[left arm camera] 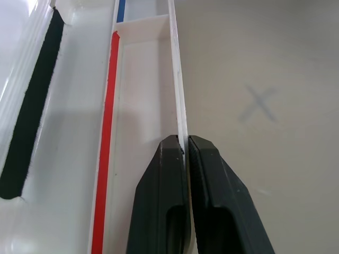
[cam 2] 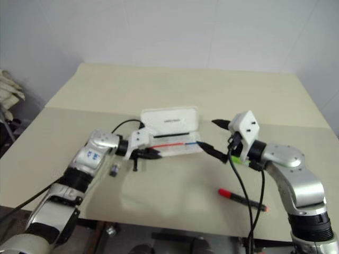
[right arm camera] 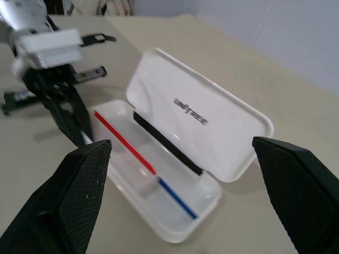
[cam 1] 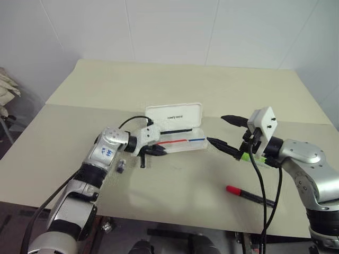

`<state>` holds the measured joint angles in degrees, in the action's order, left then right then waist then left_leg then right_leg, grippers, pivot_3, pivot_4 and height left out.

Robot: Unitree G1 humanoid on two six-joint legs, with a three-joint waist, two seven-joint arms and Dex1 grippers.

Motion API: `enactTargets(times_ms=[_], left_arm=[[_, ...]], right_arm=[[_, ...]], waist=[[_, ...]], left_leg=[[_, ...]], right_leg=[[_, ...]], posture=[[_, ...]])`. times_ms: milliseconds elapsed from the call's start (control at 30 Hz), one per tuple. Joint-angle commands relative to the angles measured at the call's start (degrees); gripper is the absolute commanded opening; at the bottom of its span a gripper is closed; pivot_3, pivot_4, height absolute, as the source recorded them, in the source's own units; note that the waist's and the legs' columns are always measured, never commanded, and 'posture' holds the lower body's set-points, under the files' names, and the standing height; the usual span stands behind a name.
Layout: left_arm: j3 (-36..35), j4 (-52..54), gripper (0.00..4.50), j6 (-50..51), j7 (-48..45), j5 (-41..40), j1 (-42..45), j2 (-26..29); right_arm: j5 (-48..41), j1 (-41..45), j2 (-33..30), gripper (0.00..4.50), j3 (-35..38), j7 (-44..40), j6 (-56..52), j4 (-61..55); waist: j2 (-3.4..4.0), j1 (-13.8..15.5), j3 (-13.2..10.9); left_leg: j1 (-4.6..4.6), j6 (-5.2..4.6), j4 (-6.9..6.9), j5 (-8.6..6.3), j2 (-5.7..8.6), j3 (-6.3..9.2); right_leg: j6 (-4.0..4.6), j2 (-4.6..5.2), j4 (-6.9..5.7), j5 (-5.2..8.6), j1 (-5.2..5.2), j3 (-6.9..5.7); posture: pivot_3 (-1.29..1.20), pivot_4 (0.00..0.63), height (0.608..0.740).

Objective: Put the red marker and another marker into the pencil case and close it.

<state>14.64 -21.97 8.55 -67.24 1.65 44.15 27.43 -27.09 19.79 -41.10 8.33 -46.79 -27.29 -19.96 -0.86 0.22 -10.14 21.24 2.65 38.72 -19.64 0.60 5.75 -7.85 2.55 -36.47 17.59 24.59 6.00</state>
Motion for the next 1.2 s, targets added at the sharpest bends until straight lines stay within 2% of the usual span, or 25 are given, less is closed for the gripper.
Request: enactTargets(times_ms=[33, 167, 433, 600, 1100, 1200], left_arm=[[0.5, 6.7, 0.04, -0.6, -1.2, -1.4, -2.0, 0.8], [0.8, 8.8, 0.04, -0.7, -0.8, -1.6, -3.1, -0.6], [3.7, 8.6, 0.04, -4.0, -0.7, -1.1, -2.7, -4.6], [4.6, 8.0, 0.04, -4.8, -0.6, -0.6, -2.6, -4.6], [7.1, 14.1, 0.04, 3.6, 0.6, 0.1, -5.9, -3.9], [6.8, 14.8, 0.81, 5.2, 1.4, -0.2, -5.7, -4.3]], right_arm=[[-1.4, -3.4, -3.3, 4.5, 5.0, -2.8, 0.9, -1.2], [-1.2, -7.0, -5.6, 4.5, 7.6, -4.2, 1.6, -0.5], [-1.8, -10.8, -5.8, 4.5, 10.3, -3.1, 0.9, -3.0], [-2.4, -12.7, -5.5, 4.5, 11.0, -2.0, 0.4, -4.9], [-3.2, -13.6, -4.6, 4.5, 10.6, 1.0, -0.1, -6.5], [-3.2, -13.3, -4.3, 4.5, 10.0, 1.2, 0.0, -6.5]], waist=[[0.0, 0.2, 0.0], [0.0, 0.4, 0.0], [-0.01, 0.5, 0.0], [-0.01, 0.6, 0.0], [-0.01, 1.1, 0.0], [-0.01, 1.1, 0.0]], left_leg=[[0.01, 0.0, -0.01, 0.0, 0.0, -0.01], [0.02, -0.02, 0.02, -0.01, 0.03, -0.07], [-0.05, -0.03, 0.21, 0.03, 0.05, -0.21], [-0.05, -0.04, 0.22, 0.04, 0.04, -0.2], [-0.05, -0.04, 0.24, 0.04, 0.07, -0.2], [-0.06, -0.04, 0.24, 0.04, 0.07, -0.2]], right_leg=[[0.0, 0.0, 0.04, 0.0, 0.0, -0.01], [0.0, 0.0, 0.06, 0.0, 0.0, 0.0], [-0.04, -0.06, -0.12, -0.03, -0.07, 0.01], [-0.04, -0.07, -0.15, -0.03, -0.07, 0.02], [-0.06, -0.05, -0.12, -0.04, -0.1, 0.02], [-0.06, -0.05, -0.12, -0.04, -0.1, 0.02]], posture=[[0.0, 0.15, 0.74], [0.0, 0.15, 0.74], [0.0, 0.15, 0.74], [0.0, 0.15, 0.74], [0.0, 0.15, 0.74], [0.0, 0.15, 0.74]])
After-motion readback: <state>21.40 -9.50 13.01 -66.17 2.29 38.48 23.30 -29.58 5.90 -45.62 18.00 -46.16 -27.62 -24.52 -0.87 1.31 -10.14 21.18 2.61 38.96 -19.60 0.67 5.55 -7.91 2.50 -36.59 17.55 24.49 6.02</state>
